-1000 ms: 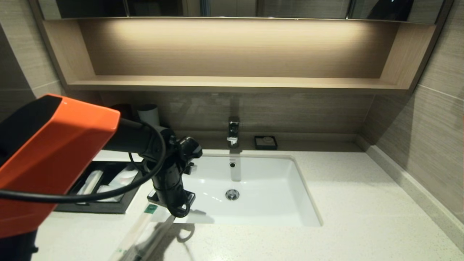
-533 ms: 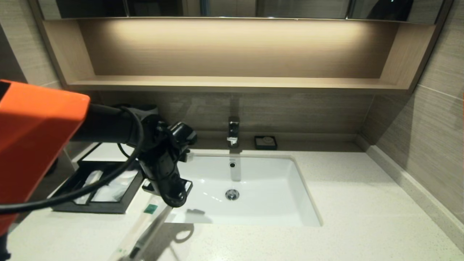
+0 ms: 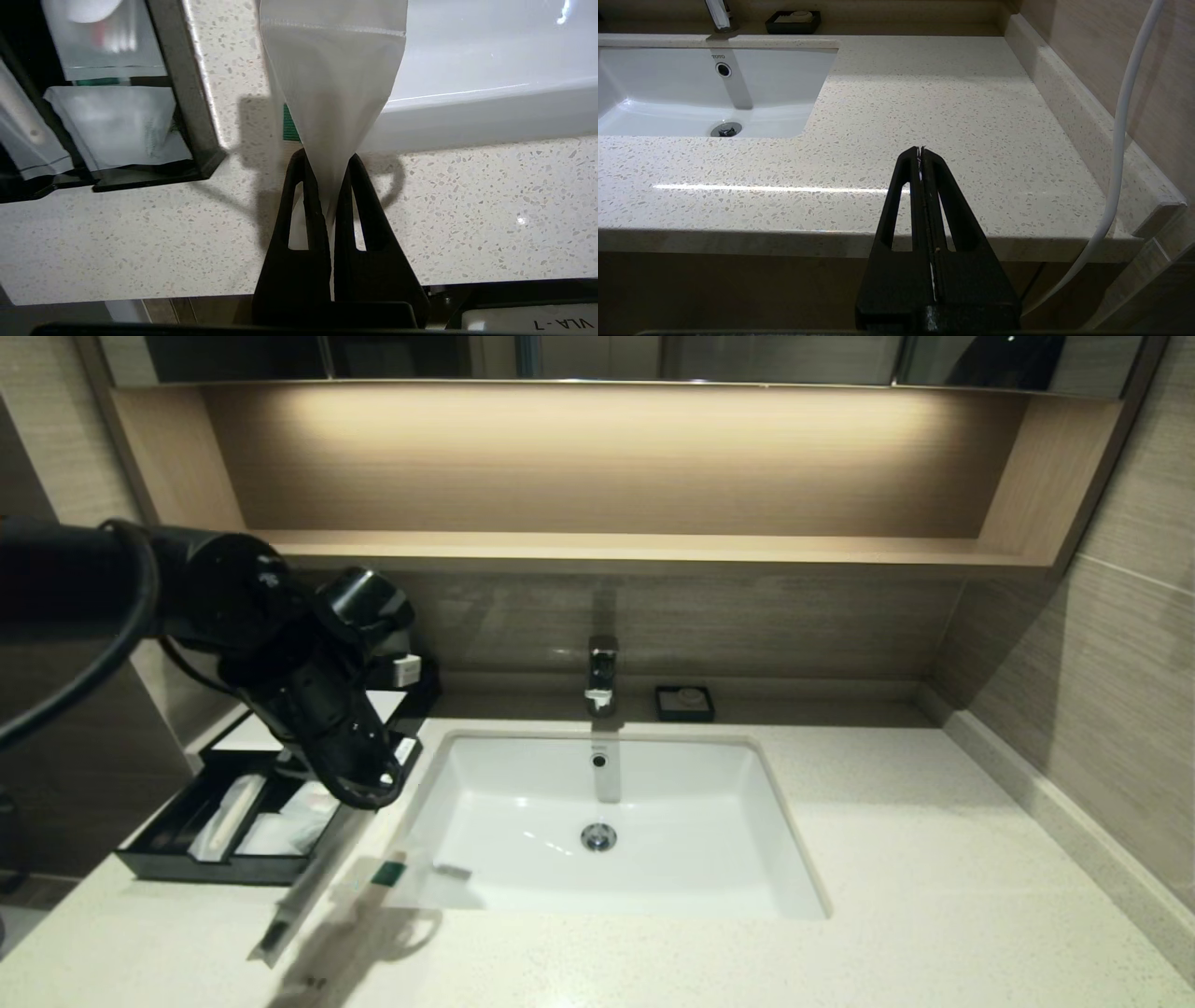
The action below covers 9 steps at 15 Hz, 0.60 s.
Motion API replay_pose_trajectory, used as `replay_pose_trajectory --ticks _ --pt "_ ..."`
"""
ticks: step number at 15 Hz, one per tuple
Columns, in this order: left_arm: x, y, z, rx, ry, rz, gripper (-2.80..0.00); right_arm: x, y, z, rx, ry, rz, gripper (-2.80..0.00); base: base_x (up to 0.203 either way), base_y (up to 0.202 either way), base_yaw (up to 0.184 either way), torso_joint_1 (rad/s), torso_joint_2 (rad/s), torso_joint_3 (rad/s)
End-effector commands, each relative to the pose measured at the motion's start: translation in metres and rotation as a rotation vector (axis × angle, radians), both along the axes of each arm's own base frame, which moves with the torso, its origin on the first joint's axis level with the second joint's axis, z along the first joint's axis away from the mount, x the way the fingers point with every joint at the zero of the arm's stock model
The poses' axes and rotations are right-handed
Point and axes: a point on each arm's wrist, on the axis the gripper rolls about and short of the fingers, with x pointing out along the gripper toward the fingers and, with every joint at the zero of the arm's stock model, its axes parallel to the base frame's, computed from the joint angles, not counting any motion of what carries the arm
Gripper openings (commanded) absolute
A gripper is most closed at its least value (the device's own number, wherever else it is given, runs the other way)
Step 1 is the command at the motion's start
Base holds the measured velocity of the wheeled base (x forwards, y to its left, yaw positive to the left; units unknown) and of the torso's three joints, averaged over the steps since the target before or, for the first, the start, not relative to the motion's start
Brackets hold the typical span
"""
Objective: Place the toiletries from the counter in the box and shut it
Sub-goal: Place the bathroom toiletry into the drawer
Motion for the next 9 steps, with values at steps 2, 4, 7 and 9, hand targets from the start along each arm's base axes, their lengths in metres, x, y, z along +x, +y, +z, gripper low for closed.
replay_pose_trajectory --ticks 2,4,7,9 --pt "-0.012 0.027 0.025 0.01 -0.07 0.043 -2.8 0.0 0.0 0.0 0.0 0.0 0.0 -2.8 0.0 0.0 0.0 0.0 0.0 0.0" --pt "-0.011 0.041 0.027 0.016 -0.071 0.082 -2.8 0.0 0.0 0.0 0.0 0.0 0.0 -2.8 0.0 0.0 0.0 0.0 0.0 0.0" --pt "-0.009 0.067 0.028 0.033 -0.072 0.134 -2.8 0.0 0.0 0.0 0.0 0.001 0.0 -2.8 0.0 0.0 0.0 0.0 0.0 0.0" --pt "-0.006 0.085 0.027 0.041 -0.072 0.183 -2.8 0.0 0.0 0.0 0.0 0.0 0.0 -2.8 0.0 0.0 0.0 0.0 0.0 0.0"
